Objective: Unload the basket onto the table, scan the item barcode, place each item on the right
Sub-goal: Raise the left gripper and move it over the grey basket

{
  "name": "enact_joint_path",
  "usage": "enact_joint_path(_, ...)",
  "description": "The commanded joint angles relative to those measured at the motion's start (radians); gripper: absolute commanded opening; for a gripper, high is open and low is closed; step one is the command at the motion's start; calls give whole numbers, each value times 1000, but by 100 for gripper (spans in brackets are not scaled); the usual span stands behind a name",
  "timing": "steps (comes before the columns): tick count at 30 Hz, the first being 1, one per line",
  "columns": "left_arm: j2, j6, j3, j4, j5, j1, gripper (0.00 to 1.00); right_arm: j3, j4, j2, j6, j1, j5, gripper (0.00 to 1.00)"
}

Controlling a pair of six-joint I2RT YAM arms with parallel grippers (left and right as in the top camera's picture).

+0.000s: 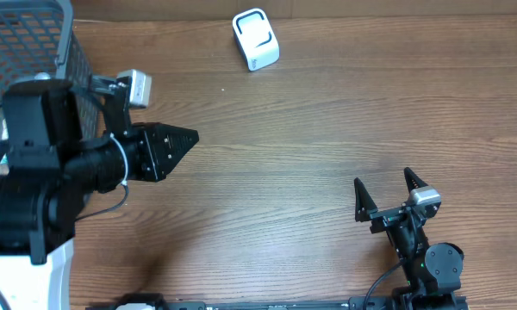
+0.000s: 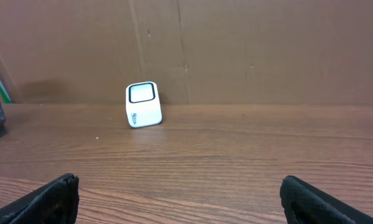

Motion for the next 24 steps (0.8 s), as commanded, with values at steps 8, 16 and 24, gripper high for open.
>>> enact_joint_path(8, 53, 5, 26, -92, 29, -7, 4, -11, 4, -8, -1, -4, 9, 100)
enact_joint_path(16, 53, 3, 26, -80, -106, -7, 4, -11, 4, -8, -1, -4, 9, 100)
enact_joint_path(24, 53, 4, 26, -61, -328, -7, 4, -11, 4, -8, -1, -4, 9, 100)
